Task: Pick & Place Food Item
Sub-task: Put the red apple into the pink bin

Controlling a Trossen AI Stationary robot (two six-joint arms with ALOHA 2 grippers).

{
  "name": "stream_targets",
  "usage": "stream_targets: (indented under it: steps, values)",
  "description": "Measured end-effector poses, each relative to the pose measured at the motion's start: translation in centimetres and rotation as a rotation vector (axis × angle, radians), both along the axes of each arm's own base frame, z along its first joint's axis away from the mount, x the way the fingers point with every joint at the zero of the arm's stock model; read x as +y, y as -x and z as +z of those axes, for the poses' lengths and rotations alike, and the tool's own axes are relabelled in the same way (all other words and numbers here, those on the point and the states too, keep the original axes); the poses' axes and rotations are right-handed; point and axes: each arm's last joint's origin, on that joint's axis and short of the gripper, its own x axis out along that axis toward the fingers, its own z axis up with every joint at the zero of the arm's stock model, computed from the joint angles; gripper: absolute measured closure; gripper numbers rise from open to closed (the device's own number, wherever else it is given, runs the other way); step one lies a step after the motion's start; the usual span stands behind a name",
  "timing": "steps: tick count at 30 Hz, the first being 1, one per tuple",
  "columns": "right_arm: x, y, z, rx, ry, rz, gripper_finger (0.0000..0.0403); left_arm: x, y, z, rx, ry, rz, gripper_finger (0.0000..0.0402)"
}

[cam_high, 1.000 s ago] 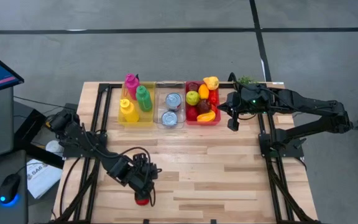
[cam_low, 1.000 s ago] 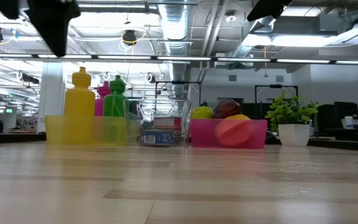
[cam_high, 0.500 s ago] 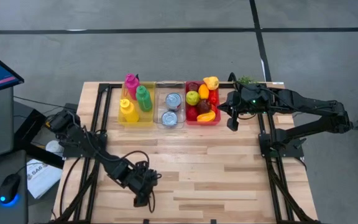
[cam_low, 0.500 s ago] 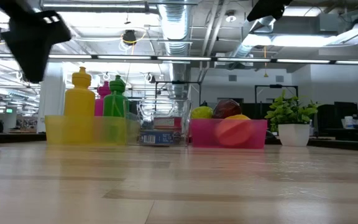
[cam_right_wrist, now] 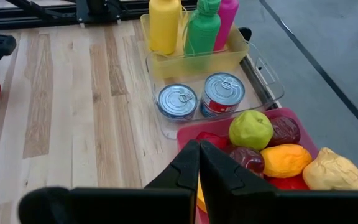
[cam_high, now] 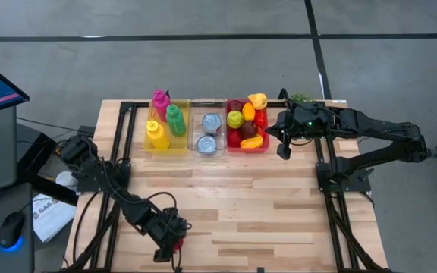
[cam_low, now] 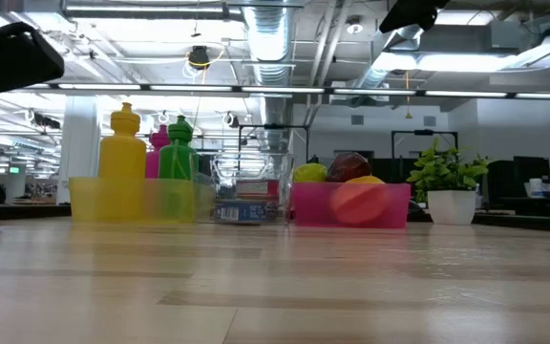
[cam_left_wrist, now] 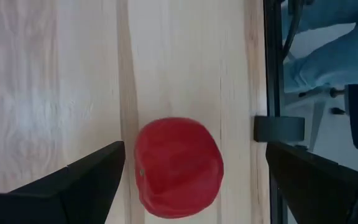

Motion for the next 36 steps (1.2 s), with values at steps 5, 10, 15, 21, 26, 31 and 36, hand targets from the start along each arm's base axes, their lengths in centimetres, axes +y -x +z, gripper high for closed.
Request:
stream_targets:
  steps: [5,10,15,21,26,31,36]
  values:
    - [0.0,0.0,0.0,-0.003,-0.01,-0.007,0.0395,0.2,0.4,-0.7,0.015,-0.016,-0.002,0.0023]
    - [0.0,0.0,0.0,-0.004,-0.011,-0.008,0.0395,0.6,0.8,-1.7,0.031,-0.034,0.0,0.0023]
    - [0.0,0.0,0.0,-0.01,-0.029,-0.022,0.0395,0.8,1.0,-2.2,0.04,-0.042,0.0,0.0023]
    - [0.0,0.0,0.0,-0.01,-0.03,-0.023,0.0395,0.7,1.1,-2.7,0.001,-0.008,-0.004,0.0023]
    - [0.0,0.0,0.0,-0.011,-0.03,-0.023,0.0395,0.7,1.4,-3.6,-0.018,0.01,-0.01,0.0023]
    - [0.0,0.0,0.0,-0.011,-0.03,-0.023,0.0395,1.1,1.8,-4.2,-0.001,-0.005,-0.01,0.0023]
    - [-0.1,0.0,0.0,-0.01,-0.018,-0.04,0.0395,1.3,2.0,-4.7,0.009,-0.014,-0.01,0.0023]
